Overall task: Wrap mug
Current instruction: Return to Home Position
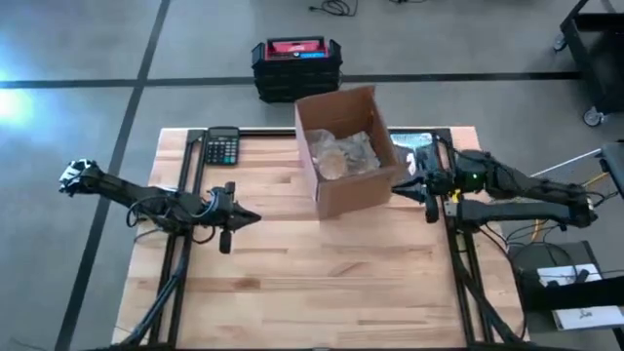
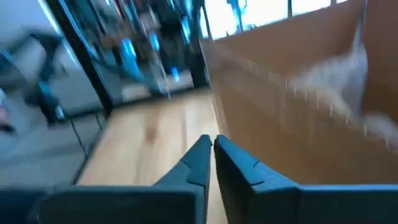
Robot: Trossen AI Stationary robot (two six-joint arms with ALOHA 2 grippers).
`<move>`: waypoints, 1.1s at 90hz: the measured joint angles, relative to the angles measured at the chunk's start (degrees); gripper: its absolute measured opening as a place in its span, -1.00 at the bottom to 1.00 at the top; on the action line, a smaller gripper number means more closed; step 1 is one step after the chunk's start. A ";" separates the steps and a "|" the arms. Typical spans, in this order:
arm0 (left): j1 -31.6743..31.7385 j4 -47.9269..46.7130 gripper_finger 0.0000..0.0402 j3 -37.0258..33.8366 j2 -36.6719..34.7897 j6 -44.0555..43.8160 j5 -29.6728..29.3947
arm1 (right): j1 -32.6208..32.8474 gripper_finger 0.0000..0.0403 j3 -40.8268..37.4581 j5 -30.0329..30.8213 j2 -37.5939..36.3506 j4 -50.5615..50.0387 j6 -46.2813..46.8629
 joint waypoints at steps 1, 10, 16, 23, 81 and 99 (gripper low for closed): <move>0.00 -0.04 -1.00 -0.18 0.03 0.00 0.00 | 0.00 -0.97 -0.74 0.01 -0.36 1.12 0.06; 0.00 -0.23 -1.00 -1.23 0.75 -0.02 -1.14 | -0.02 -0.94 -6.55 0.09 -3.39 7.17 -0.05; -0.02 -0.19 -1.00 -1.35 1.35 -0.09 -4.18 | -0.02 -0.95 -9.53 1.15 -5.01 7.21 0.03; 0.02 1.65 -1.00 -1.33 2.32 -1.49 -6.22 | -0.02 -0.99 -12.69 2.58 -6.59 7.98 0.88; 4.66 12.41 -1.00 -13.65 -6.58 2.08 -4.24 | -0.02 -1.00 -31.16 6.31 -27.79 13.90 3.50; 4.66 12.67 -1.00 -19.27 -17.09 1.68 -3.55 | -0.02 -1.00 -31.18 6.25 -27.06 11.12 2.70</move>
